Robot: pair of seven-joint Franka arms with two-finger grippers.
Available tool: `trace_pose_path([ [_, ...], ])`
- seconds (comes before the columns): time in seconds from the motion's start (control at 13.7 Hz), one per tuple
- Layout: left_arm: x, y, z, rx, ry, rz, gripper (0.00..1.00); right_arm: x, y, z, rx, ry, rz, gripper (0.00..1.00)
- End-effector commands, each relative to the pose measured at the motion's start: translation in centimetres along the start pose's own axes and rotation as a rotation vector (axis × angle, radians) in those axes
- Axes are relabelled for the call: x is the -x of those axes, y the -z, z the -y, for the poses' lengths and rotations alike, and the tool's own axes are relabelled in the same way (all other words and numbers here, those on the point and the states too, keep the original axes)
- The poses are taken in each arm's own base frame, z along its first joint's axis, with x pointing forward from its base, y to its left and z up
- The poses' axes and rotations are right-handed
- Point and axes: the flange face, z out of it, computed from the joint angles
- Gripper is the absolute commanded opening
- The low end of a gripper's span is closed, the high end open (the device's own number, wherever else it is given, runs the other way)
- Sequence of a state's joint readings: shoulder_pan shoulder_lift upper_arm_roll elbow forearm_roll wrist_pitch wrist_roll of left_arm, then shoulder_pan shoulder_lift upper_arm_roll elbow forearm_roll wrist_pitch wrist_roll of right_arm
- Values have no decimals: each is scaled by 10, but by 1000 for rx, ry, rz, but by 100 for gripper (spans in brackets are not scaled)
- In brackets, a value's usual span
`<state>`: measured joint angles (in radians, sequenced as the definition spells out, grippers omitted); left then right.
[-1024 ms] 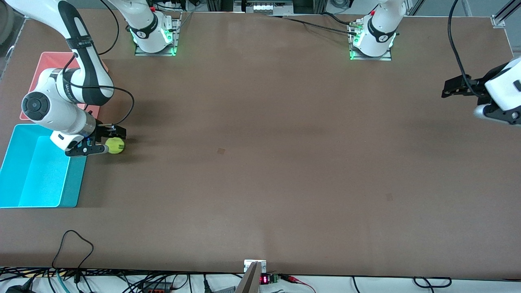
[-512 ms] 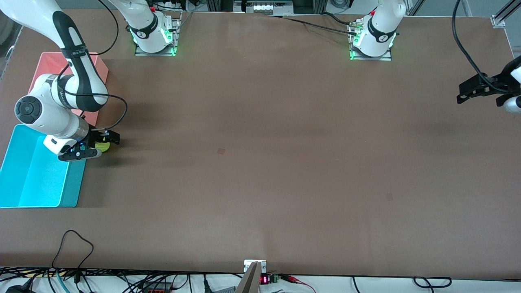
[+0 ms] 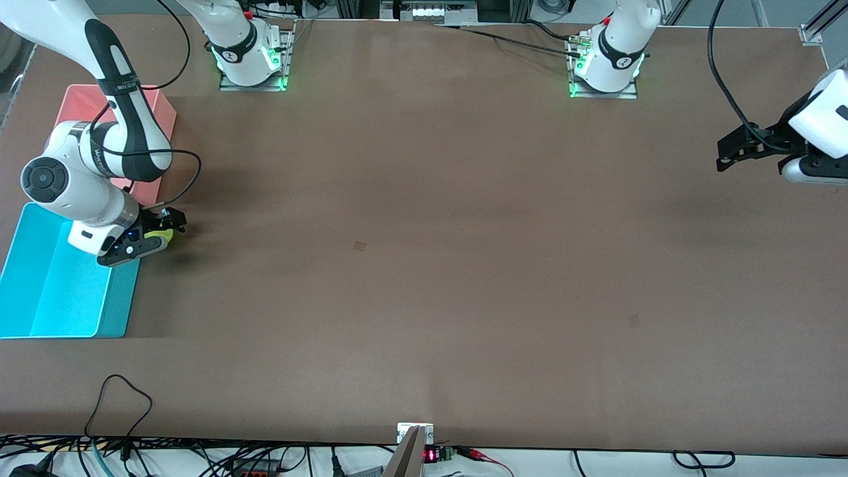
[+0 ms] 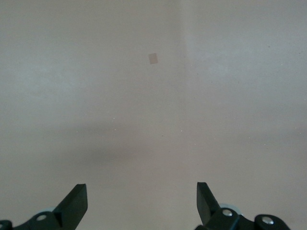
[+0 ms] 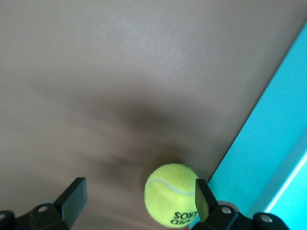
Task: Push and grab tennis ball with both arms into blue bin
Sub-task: 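Close the right gripper on the rolling tennis ball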
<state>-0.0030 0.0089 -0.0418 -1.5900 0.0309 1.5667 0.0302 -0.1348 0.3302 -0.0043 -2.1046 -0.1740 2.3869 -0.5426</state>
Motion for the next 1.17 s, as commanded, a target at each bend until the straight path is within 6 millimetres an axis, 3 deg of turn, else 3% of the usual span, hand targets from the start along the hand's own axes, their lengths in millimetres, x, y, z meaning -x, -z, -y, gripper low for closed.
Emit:
trace_pose_path([
  [0.0, 4, 8, -30, 5, -31, -27, 100, 7, 0, -16, 9, 257, 7, 100],
  [0.22, 7, 10, -28, 5, -35, -21, 100, 17, -3, -28, 6, 509, 4, 100],
  [0.51, 7, 8, -15, 16, -12, -13, 100, 16, -18, -27, 4, 776, 3, 100],
  [1.1, 6, 8, -15, 12, -14, -15, 100, 18, -53, -34, 33, 855, -14, 100],
])
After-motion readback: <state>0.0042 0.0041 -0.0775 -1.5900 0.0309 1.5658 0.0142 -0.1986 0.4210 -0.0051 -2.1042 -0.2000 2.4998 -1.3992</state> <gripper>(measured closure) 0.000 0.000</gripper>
